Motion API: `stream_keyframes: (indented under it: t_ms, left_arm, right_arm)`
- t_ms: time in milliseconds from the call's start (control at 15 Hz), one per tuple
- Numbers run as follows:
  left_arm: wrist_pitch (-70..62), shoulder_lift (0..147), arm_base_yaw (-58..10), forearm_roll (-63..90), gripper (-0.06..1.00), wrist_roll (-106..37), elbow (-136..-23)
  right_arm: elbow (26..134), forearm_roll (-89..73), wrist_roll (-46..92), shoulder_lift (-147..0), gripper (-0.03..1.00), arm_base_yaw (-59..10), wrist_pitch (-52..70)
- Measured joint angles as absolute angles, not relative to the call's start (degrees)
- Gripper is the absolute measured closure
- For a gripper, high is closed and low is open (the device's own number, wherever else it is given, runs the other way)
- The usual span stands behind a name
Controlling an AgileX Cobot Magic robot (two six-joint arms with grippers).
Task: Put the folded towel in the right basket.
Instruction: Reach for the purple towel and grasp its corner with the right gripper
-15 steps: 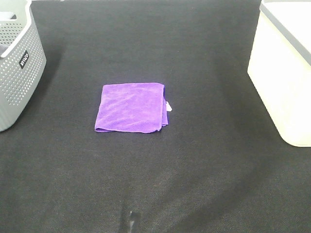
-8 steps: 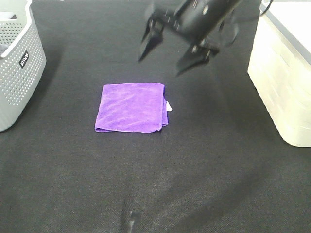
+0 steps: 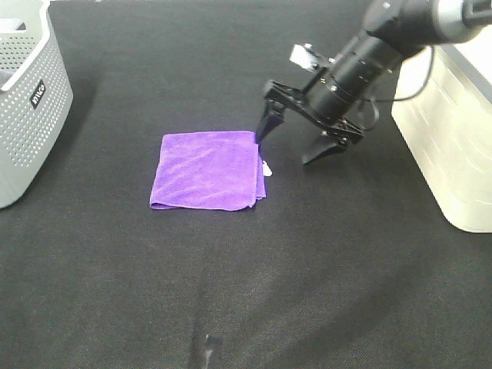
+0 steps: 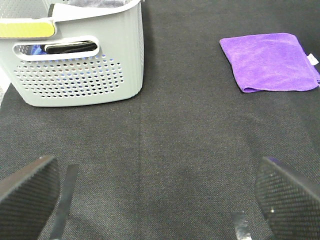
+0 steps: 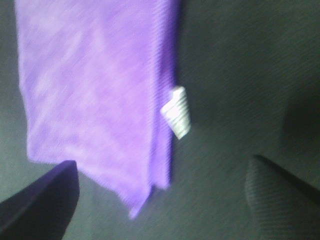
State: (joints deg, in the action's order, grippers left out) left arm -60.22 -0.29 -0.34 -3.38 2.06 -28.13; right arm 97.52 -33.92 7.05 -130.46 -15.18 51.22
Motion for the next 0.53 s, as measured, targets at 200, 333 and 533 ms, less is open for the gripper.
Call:
stream_keyframes:
  t_ms: [200,333,533]
  left_arm:
    - [-60.2,-0.3,-0.3,-3.4,-0.04,2.1,-28.1]
    - [-60.2,-0.3,-0.3,-3.4,-0.04,2.1,-28.1]
    - [-60.2,-0.3,-0.3,-3.4,-0.04,2.1,-28.1]
  right_arm:
    - [97.5,-37.7,10.1,-133.0,0.12,-15.2,50.4]
    - [97.5,-39.6,11.9,-134.9,0.12,-15.2,50.4]
    - [97.5,-39.4,12.3,-135.5,0.12,-15.2,49.9]
